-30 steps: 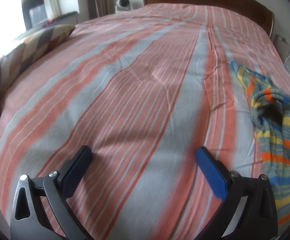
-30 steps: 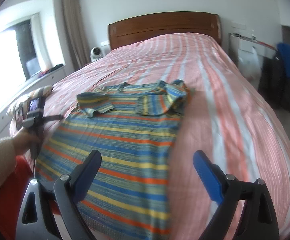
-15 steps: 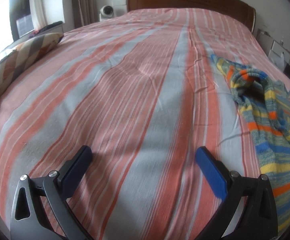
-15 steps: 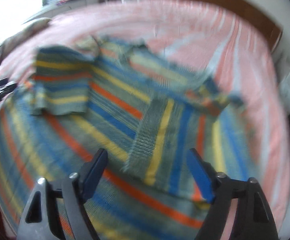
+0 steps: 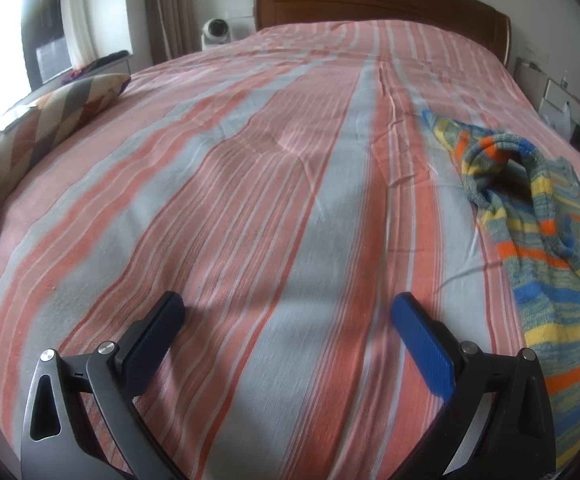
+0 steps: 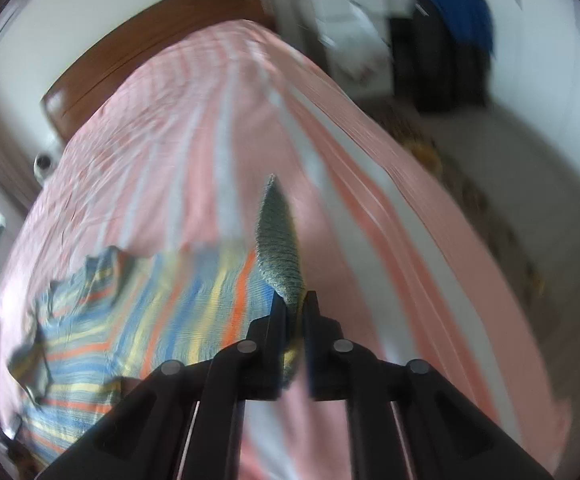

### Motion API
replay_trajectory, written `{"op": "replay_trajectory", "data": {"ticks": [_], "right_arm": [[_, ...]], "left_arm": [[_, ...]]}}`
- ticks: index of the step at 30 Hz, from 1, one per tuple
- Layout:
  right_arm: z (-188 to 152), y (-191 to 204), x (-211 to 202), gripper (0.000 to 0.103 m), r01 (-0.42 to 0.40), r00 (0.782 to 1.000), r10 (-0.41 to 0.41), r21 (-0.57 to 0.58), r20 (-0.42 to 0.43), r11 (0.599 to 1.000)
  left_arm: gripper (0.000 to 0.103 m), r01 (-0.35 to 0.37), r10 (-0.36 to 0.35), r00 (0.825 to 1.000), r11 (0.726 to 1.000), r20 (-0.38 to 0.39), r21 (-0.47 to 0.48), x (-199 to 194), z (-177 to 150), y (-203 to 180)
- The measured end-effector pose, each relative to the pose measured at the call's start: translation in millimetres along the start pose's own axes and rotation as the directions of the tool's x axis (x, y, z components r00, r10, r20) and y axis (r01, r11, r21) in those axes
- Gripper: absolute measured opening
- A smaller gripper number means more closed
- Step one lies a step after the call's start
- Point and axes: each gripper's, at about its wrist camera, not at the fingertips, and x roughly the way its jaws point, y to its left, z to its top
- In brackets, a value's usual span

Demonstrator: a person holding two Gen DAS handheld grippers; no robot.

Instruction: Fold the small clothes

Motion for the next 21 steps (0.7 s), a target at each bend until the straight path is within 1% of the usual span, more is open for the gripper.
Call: {"op": "replay_trajectory", "data": {"ticks": [2,4,7,13,15,16,18,21], "right_arm": [[-15.7,-9.6,10.1,0.007,-0.007,1.0,0.008,0.027,-0.025,1.0],[-30.0,-12.7,20.2,0.007,0.018,0.999,-0.016,0.034,-0.035,0.999],[-39.9,-26.3,26.9,0.006,0.028,0.999,-0.027,0.067,-0.017,0.997],[-42.3,-31.4,30.5,0.005,-0.005,1.0,0.007,0.096,-0.018,0.995],[-40.8,-36.2,27.9,0.005,-0.032,0.999,0.035,0.136,-0.018,0.99],[-41.8,-43.2,25.8,0.005,-0.051,0.998,0.054,0.177,-0.011,0.983],[-42.9,-48.7,24.0,0.005,-0.073,0.997,0.077,0.204,-0.012,0.976],[-44.7,-54.6,12.6,0.006,-0.062,0.998,0.066,0.194,-0.016,0.979]], "left_arm": [[0.103,-0.001,0.001,1.0,1.0,-0.001,0.001,0.0,0.1,-0.1],[0.103,-0.001,0.001,1.0,1.0,0.0,0.001,-0.1,0.0,-0.1],[0.103,0.0,0.0,1.0,1.0,0.0,0.0,-0.1,0.0,-0.1],[0.103,-0.001,0.001,1.0,1.0,0.0,0.0,-0.2,0.0,-0.1],[0.103,0.0,0.0,1.0,1.0,0.0,0.0,-0.1,0.0,-0.3],[0.103,-0.001,0.001,1.0,1.0,0.001,0.0,-0.2,0.0,-0.2],[0.103,-0.001,0.001,1.0,1.0,0.001,0.001,-0.1,-0.1,-0.4],[0.103,-0.001,0.001,1.0,1.0,0.002,0.001,-0.1,-0.1,-0.3]]}}
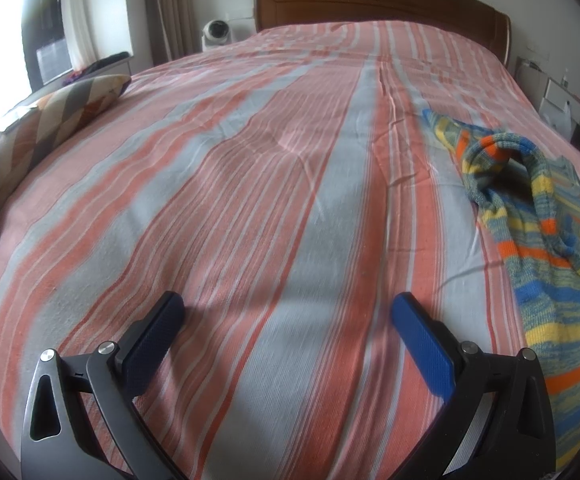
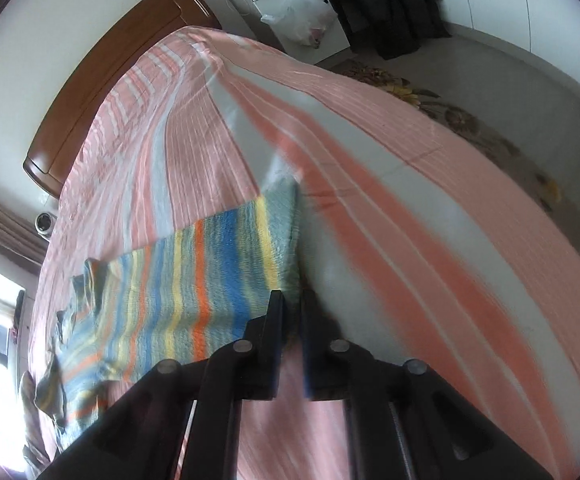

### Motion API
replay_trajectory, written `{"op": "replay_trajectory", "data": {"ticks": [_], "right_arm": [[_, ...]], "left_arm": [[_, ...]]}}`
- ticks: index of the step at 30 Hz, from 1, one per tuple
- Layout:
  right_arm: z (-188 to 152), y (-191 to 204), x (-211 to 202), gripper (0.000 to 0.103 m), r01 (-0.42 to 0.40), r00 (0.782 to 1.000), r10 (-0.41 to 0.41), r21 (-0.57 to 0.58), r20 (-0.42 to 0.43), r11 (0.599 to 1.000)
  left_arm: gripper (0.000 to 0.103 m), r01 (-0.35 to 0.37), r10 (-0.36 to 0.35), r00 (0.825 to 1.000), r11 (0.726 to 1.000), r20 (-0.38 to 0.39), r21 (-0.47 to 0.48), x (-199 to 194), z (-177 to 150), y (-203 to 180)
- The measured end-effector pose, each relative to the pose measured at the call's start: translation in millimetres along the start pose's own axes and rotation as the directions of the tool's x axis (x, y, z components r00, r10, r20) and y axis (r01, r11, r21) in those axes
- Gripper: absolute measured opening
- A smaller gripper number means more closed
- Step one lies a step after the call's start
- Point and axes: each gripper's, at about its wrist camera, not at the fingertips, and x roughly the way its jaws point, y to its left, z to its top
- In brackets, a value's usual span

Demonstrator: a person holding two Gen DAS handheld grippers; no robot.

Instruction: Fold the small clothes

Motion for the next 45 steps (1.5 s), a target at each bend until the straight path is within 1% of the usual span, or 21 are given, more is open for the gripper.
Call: {"op": "replay_trajectory", "data": {"ticks": [5,7,10,13,15,17,19,22,23,24,26,27,28,29,30,31,34,38,40,42,45], "right_arm": [[-7.0,-2.4,-28.3,0.014,0.06,0.998,-0.059,-0.039,0.032,0.997],[-18.0,5.7,-44.5,0.032,0.08,0.996,-0.075,-0.092,0.052,0.993],[-49.3,20.7,-68.6,0.053,0.012,0.997,0.0,-0.156,0.076,0.988],[-93.9,38.5,-82.9,0.054,-0.082,0.994,0.095,-0.22,0.048,0.972],[-130.0,50.4,-90.6,0.056,-0.121,0.99,0.135,-0.274,0.032,0.954],[-157.4,59.4,-92.8,0.06,-0.127,0.989,0.145,-0.316,0.034,0.94],[-184.3,69.2,-91.5,0.061,-0.122,0.989,0.145,-0.351,0.039,0.928],[-204.3,75.0,-81.0,0.061,-0.156,0.985,0.17,-0.339,0.01,0.928],[-207.1,78.5,-77.7,0.061,-0.164,0.985,0.173,-0.336,-0.005,0.927],[-209.9,82.8,-76.4,0.061,-0.167,0.985,0.174,-0.344,-0.011,0.924],[-214.6,91.6,-82.3,0.061,-0.174,0.983,0.185,-0.386,-0.007,0.906],[-215.8,93.8,-85.9,0.061,-0.172,0.982,0.187,-0.399,-0.003,0.901],[-218.7,95.6,-90.3,0.061,-0.167,0.982,0.187,-0.417,0.008,0.894],[-222.1,95.8,-94.0,0.061,-0.163,0.982,0.188,-0.43,0.015,0.888],[-224.1,96.0,-95.1,0.061,-0.16,0.982,0.186,-0.436,0.017,0.886],[-228.1,94.4,-97.0,0.061,-0.153,0.983,0.181,-0.444,0.021,0.883],[-232.2,91.0,-97.8,0.061,-0.144,0.985,0.173,-0.453,0.023,0.88],[-232.4,89.1,-98.0,0.061,-0.14,0.984,0.176,-0.458,0.037,0.878],[-231.4,91.7,-94.9,0.061,-0.145,0.983,0.182,-0.459,0.038,0.877],[-232.2,96.7,-90.5,0.061,-0.147,0.983,0.182,-0.468,0.032,0.872],[-237.7,102.4,-83.7,0.061,-0.149,0.985,0.175,-0.486,0.007,0.861]], "left_arm": [[0.103,-0.001,0.001,1.0,1.0,-0.001,0.001,0.1,0.0,0.0],[0.103,0.003,-0.003,1.0,1.0,-0.008,-0.002,-0.4,1.2,0.9],[0.103,0.029,-0.03,0.999,0.999,-0.044,-0.016,-4.4,6.2,6.1],[0.101,0.049,-0.048,0.993,0.999,-0.11,0.009,-24.7,15.7,3.8],[0.101,0.116,-0.114,0.992,0.992,-0.046,0.046,-63.1,28.3,-10.0],[0.102,0.209,-0.213,0.977,0.97,0.02,0.122,-96.9,42.7,-35.4],[0.102,0.31,-0.32,0.947,0.921,0.004,0.237,-115.4,54.9,-74.8],[0.102,0.45,-0.433,0.891,0.799,-0.137,0.4,-109.0,53.5,-145.2],[0.102,0.454,-0.422,0.889,0.766,-0.177,0.455,-98.9,47.8,-168.1],[0.102,0.424,-0.378,0.904,0.747,-0.198,0.512,-83.7,41.2,-189.8],[0.098,0.353,-0.281,0.936,0.747,-0.213,0.564,-49.1,34.4,-213.9],[0.085,0.328,-0.249,0.944,0.758,-0.215,0.564,-35.4,34.6,-218.1],[0.076,0.309,-0.216,0.949,0.779,-0.229,0.546,-17.5,37.3,-218.4],[0.052,0.328,-0.233,0.941,0.803,-0.245,0.497,-9.4,41.7,-210.5],[0.015,0.347,-0.262,0.934,0.83,-0.243,0.438,-6.3,48.5,-201.8],[0.006,0.352,-0.281,0.931,0.859,-0.232,0.372,-5.7,56.0,-190.8],[0.005,0.365,-0.354,0.93,0.92,-0.094,0.142,-25.4,90.7,-124.3],[0.004,0.252,-0.252,0.968,0.959,0.017,-0.13,-25.0,125.3,-13.7],[0.004,0.142,-0.144,0.99,0.942,0.016,-0.304,-9.3,129.7,53.3],[0.003,0.082,-0.103,0.994,0.912,-0.03,-0.402,9.5,124.1,93.2],[0.002,0.007,-0.054,0.994,0.901,-0.096,-0.435,34.7,108.0,118.8]]}}
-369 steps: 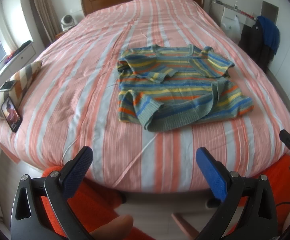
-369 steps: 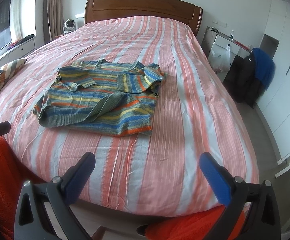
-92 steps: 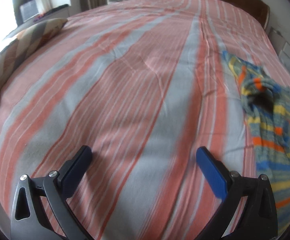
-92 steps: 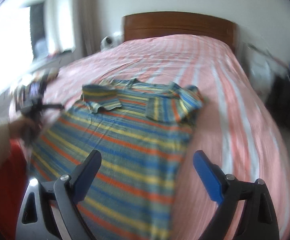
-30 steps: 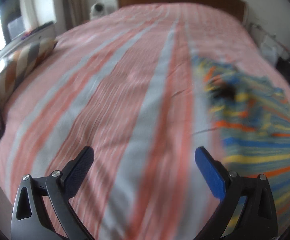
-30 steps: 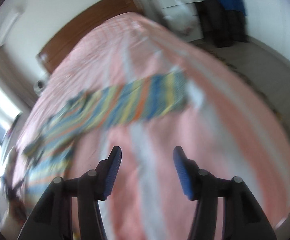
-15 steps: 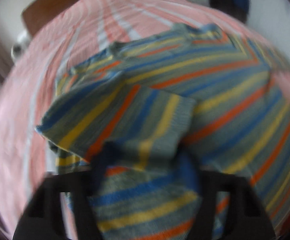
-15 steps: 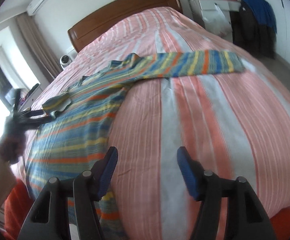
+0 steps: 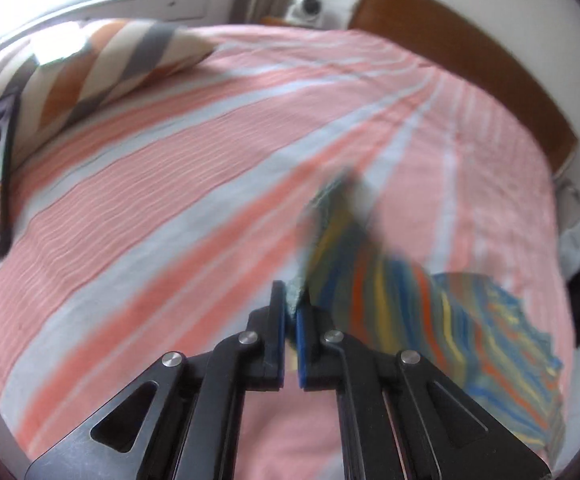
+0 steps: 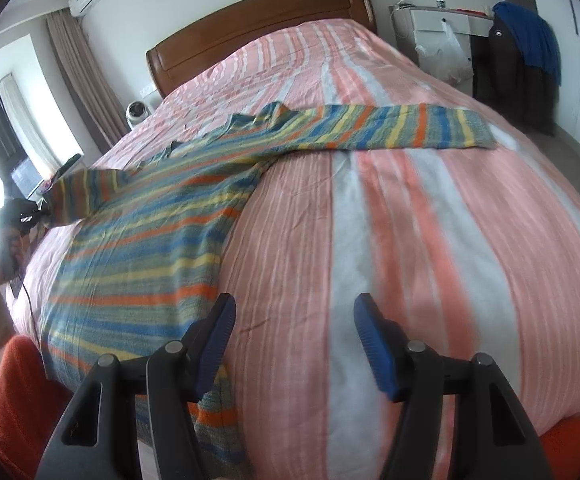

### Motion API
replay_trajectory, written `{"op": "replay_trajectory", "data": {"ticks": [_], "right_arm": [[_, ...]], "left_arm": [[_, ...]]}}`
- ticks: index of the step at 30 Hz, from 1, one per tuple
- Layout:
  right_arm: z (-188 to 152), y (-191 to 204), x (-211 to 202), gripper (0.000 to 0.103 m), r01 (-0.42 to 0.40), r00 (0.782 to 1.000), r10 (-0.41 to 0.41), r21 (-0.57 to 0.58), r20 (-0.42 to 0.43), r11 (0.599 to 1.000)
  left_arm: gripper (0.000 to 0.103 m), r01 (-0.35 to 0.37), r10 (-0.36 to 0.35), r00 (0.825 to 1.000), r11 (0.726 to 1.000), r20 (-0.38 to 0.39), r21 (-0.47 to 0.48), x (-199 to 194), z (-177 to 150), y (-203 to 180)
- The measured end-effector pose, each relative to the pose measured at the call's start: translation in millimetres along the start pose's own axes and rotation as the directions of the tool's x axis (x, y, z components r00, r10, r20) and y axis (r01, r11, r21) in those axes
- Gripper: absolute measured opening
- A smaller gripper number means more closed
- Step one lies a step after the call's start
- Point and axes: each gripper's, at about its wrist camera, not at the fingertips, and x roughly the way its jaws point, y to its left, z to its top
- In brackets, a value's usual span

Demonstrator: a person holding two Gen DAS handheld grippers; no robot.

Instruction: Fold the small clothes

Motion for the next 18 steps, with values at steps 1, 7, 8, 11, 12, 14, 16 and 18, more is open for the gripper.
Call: {"op": "replay_trajectory", "data": {"ticks": [1,7,8,11,12,14,16,18], "right_arm": [[-1.1,2.2,2.0,0.061,0.003,1.0,-0.003,-0.009,-0.006,1.0],[-2.8,2.8,5.5,0.061,0.013,1.0,-0.013,-0.016,-0.014,1.0],[-3.3,2.6,6.3,0.061,0.013,1.0,-0.014,-0.015,-0.014,1.0],[-4.8,4.3,9.2,0.061,0.024,1.0,-0.025,-0.031,-0.018,0.999],[-5.1,5.3,9.6,0.061,0.027,0.999,-0.028,-0.036,-0.018,0.999],[-4.4,5.8,10.9,0.061,0.031,0.999,-0.032,-0.041,-0.017,0.999],[-4.6,4.9,11.0,0.061,0.029,0.999,-0.03,-0.038,-0.016,0.999],[-4.7,5.3,10.9,0.061,0.03,0.999,-0.031,-0.038,-0.015,0.999]], "left_arm": [[0.001,-0.011,0.011,1.0,1.0,-0.008,-0.016,5.9,-1.9,6.6],[0.001,-0.026,0.024,0.999,0.998,-0.02,-0.058,14.9,-20.9,26.7],[0.001,-0.029,0.028,0.999,0.998,-0.017,-0.05,9.4,-27.4,28.8],[0.001,-0.038,0.038,0.999,0.998,-0.012,-0.04,7.7,-27.5,30.7],[0.001,-0.041,0.041,0.999,0.998,-0.014,-0.04,8.4,-27.7,31.0],[0.001,-0.048,0.047,0.999,0.998,-0.019,-0.038,9.3,-28.8,34.1],[0.001,-0.063,0.062,0.998,0.997,-0.013,-0.036,11.2,-27.6,35.3],[0.001,-0.079,0.079,0.997,0.996,-0.011,-0.033,10.6,-27.2,36.7]]}}
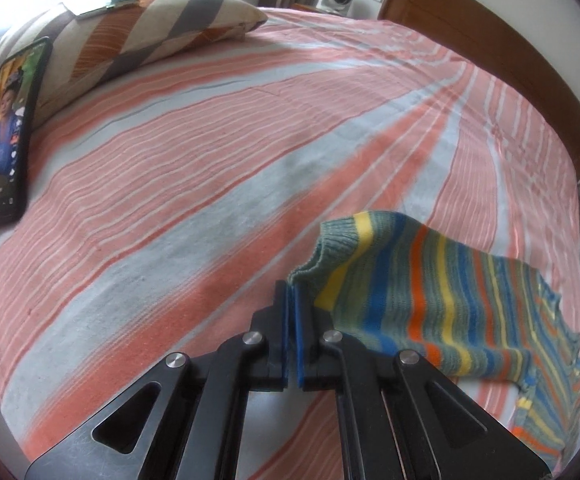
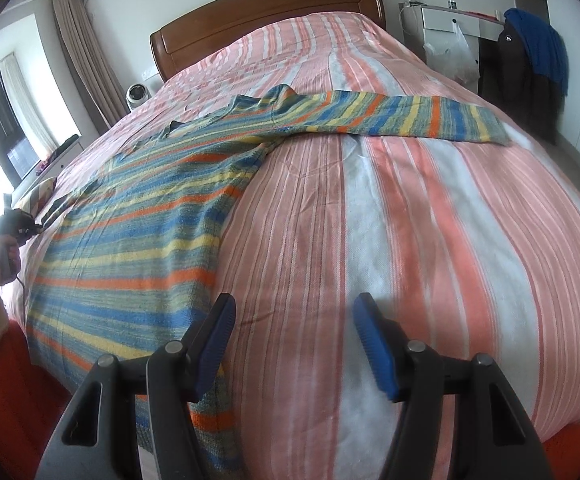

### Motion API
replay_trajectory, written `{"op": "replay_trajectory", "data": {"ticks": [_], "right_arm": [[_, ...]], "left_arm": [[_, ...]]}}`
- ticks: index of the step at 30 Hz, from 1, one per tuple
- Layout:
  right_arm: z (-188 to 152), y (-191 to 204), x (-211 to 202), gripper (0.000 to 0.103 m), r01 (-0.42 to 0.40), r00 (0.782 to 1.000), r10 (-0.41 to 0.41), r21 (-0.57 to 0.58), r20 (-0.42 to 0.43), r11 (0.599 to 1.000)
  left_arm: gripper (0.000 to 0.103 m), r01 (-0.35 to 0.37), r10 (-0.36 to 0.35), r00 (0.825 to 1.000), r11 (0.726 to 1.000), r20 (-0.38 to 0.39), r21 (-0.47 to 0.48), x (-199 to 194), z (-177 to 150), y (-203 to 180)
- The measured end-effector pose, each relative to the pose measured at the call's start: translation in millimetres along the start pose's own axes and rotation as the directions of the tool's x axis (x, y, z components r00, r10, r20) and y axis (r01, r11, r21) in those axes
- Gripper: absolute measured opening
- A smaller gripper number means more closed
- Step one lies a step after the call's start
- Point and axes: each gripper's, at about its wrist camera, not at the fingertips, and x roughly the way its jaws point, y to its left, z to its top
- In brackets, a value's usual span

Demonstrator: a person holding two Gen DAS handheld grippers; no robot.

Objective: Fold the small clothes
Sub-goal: 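Fold the sweater side over with the left gripper toward the sleeve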

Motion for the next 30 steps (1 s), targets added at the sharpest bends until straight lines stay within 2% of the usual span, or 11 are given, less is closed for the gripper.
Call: {"op": "replay_trajectory", "data": {"ticks": [7,9,11,12,15,19,25,26,28,29,30], "right_arm": [[-0.8,0.4,1.5,0.061,0.006,1.0,-0.006,-0.023,-0.005,1.0],[4.6,-2.3,-3.0,0.061,0.003,1.0,-0.004,-0.02,-0.02,1.0],[10.3,-7.6,-14.5,0.062,0.002,1.0,-0.002,-0.01,-0.014,1.0],[13.0,-11.3,-22.6,0.067,-0.003,1.0,0.003,-0.003,-0.009,1.0],[16.0,-16.5,-43.1,0.074,-0.053,0.998,0.053,0.006,-0.04,0.999],[5.6,2.9,-44.1,0.074,-0.179,0.97,0.175,-0.012,-0.167,0.984],[-22.4,34.5,-6.2,0.073,-0.24,0.923,0.21,-0.056,-0.324,0.969],[-26.0,38.9,-3.5,0.07,-0.257,0.916,0.22,-0.069,-0.335,0.964],[-33.5,51.2,1.7,0.022,-0.282,0.904,0.22,-0.125,-0.366,0.951],[-34.6,53.6,3.6,0.005,-0.273,0.904,0.206,-0.136,-0.375,0.952],[-35.4,53.3,3.4,0.005,-0.269,0.905,0.202,-0.135,-0.375,0.954]], "left_arm": [[0.006,-0.045,0.045,0.999,0.999,-0.006,-0.003,-6.9,-1.0,4.6],[0.033,-0.042,0.042,0.999,0.999,-0.02,0.005,-24.7,-4.2,7.7],[0.082,0.056,-0.055,0.998,0.997,-0.022,0.06,-55.9,-18.9,6.5],[0.085,0.101,-0.098,0.995,0.99,-0.03,0.103,-70.6,-28.9,3.0],[0.087,0.278,-0.24,0.956,0.924,-0.168,0.261,-112.6,-83.9,-16.1],[0.093,0.402,-0.29,0.899,0.844,-0.327,0.356,-136.3,-169.7,-35.6],[0.088,0.429,-0.233,0.869,0.796,-0.437,0.428,-122.3,-251.6,-56.4],[0.078,0.418,-0.222,0.879,0.785,-0.422,0.458,-123.2,-254.0,-61.7],[0.028,0.423,-0.233,0.88,0.781,-0.414,0.459,-124.6,-253.9,-64.5],[0.006,0.454,-0.255,0.858,0.784,-0.445,0.425,-121.4,-253.4,-62.8],[0.004,0.47,-0.271,0.844,0.789,-0.463,0.396,-120.6,-252.7,-60.0]]}}
